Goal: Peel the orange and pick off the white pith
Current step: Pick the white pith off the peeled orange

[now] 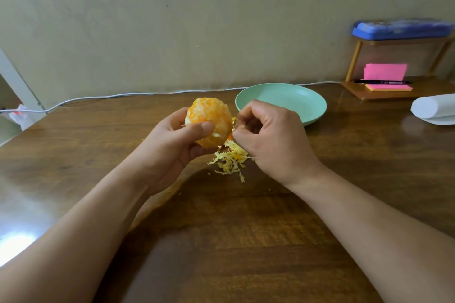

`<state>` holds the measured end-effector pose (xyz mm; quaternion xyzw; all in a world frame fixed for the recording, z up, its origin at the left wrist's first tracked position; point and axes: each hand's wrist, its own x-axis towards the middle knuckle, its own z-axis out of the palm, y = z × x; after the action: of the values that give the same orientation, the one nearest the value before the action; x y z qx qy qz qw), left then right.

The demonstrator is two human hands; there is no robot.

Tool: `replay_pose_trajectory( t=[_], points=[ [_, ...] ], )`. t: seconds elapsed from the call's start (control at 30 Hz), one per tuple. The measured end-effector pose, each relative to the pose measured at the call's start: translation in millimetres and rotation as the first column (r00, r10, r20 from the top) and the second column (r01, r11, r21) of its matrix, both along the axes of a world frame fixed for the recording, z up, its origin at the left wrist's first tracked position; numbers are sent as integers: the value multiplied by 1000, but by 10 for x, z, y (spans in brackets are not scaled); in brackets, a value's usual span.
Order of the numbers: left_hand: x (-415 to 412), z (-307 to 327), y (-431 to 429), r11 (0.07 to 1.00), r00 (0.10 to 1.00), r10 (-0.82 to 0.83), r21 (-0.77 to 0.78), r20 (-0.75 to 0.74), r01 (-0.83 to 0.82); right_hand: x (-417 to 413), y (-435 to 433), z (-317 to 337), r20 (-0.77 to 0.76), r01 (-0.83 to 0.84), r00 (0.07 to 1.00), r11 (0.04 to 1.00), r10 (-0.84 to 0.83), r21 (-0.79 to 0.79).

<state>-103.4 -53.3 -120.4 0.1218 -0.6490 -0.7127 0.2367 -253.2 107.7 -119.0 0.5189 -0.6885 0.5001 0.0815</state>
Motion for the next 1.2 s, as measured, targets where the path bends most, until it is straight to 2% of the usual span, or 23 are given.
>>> replay_pose_trajectory(
  t=[0.1,0.2,0.73,1.0,1.2],
  points=[
    [9,9,-18,998,999,-25,60,-38,27,-50,-6,-1,117,-46,992,999,46,-3],
    [18,17,-32,997,998,-34,75,-44,37,-53,-7,4,155,-88,984,996,83,29],
    [56,32,-71,998,999,-13,-60,53,16,-83,8,49,81,-90,994,969,73,228],
    [36,10,-61,993,1000,1,-121,31,3,-45,-7,2,79,-78,995,989,68,129],
    [29,16,-39,996,999,-34,-77,33,36,-19,-23,-37,68,-52,997,995,47,81]
  ],
)
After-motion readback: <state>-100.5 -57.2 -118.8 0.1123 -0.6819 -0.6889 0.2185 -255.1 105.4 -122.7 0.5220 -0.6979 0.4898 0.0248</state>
